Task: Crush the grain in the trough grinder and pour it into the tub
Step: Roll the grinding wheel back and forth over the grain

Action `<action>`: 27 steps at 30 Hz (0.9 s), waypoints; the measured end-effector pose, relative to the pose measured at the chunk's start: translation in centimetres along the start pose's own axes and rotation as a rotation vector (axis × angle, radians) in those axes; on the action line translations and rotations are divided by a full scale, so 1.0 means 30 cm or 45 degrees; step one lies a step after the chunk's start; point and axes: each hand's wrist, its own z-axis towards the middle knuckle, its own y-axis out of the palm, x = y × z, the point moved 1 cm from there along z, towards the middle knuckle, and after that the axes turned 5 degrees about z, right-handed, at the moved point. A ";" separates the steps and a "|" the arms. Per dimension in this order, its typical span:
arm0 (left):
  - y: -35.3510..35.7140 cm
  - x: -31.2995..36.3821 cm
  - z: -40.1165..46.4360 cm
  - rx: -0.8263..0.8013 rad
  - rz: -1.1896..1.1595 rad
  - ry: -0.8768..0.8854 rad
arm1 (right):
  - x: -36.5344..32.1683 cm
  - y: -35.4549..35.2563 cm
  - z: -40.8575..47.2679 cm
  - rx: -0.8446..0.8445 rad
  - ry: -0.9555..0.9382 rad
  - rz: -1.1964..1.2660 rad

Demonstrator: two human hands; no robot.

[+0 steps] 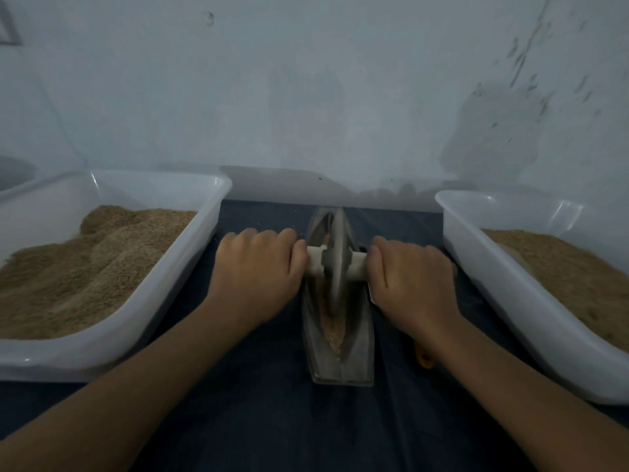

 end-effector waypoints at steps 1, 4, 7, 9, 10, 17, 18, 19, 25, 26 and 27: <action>-0.016 0.002 -0.034 0.044 -0.021 0.007 | -0.003 -0.018 -0.028 0.058 -0.033 0.053; -0.033 0.001 -0.111 0.155 -0.039 0.050 | -0.006 -0.041 -0.081 0.157 -0.126 0.098; -0.013 -0.006 -0.081 0.153 -0.042 0.047 | -0.005 -0.023 -0.052 0.162 -0.141 0.082; 0.007 -0.006 -0.027 0.093 -0.057 0.007 | 0.002 0.001 0.006 0.110 -0.108 0.046; 0.028 -0.005 0.005 0.043 0.001 0.002 | 0.007 0.018 0.041 0.061 -0.074 0.006; 0.125 -0.011 0.204 -0.259 0.159 -0.013 | 0.052 0.103 0.212 -0.173 0.165 -0.072; 0.118 -0.006 0.187 -0.212 0.152 0.006 | 0.049 0.097 0.200 -0.156 0.167 -0.058; 0.107 -0.003 0.151 -0.156 0.160 0.047 | 0.043 0.088 0.176 -0.124 0.152 -0.042; -0.015 0.002 -0.055 0.077 0.091 0.037 | 0.002 -0.011 -0.039 0.131 -0.047 0.145; -0.030 0.004 -0.079 0.133 0.068 0.047 | 0.001 -0.019 -0.066 0.162 -0.063 0.157; -0.042 0.003 -0.093 0.172 0.044 0.056 | 0.001 -0.022 -0.085 0.185 -0.075 0.165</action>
